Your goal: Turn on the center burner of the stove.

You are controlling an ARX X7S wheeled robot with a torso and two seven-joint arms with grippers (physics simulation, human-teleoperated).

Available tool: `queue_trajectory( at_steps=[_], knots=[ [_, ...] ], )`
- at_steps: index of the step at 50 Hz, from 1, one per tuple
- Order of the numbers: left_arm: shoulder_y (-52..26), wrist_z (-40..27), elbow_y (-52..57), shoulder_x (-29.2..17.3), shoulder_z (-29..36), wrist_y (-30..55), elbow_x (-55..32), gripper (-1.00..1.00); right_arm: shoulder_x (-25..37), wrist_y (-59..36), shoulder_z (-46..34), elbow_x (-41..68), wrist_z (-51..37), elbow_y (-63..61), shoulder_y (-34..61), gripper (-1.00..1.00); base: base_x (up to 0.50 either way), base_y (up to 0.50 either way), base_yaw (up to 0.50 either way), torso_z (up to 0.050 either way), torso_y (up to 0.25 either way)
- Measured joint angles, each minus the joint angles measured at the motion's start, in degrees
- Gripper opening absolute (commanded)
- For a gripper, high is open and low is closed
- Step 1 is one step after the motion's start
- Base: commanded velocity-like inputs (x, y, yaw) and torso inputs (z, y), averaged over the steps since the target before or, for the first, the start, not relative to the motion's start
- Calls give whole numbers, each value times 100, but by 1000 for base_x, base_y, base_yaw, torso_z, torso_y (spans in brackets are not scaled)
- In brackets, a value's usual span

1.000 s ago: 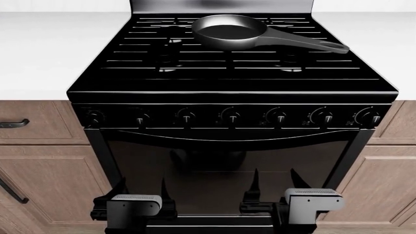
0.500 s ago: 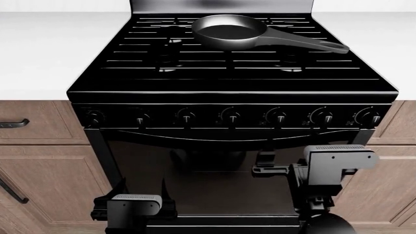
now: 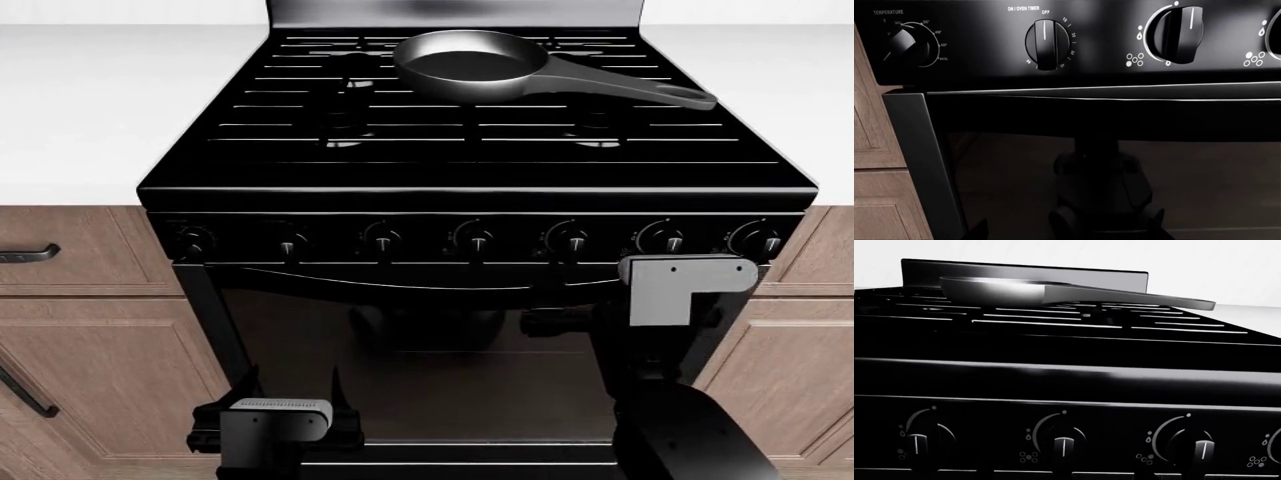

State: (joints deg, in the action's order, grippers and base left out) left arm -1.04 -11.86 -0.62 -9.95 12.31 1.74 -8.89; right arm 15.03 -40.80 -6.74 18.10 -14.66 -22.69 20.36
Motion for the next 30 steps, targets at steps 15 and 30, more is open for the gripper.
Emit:
queue_trajectory(
  at_steps=[15,30],
  knots=[
    [-17,-43,-12,-35,40,5,-49,100,-47,-60,-75,18,56,663,473,100,0,0,0,0,0],
    [-27,-83,-22,-67,78,-4,-95,100,-53,-148,-266,-60,117,1388,927,100,0,0,0,0,0]
  ],
)
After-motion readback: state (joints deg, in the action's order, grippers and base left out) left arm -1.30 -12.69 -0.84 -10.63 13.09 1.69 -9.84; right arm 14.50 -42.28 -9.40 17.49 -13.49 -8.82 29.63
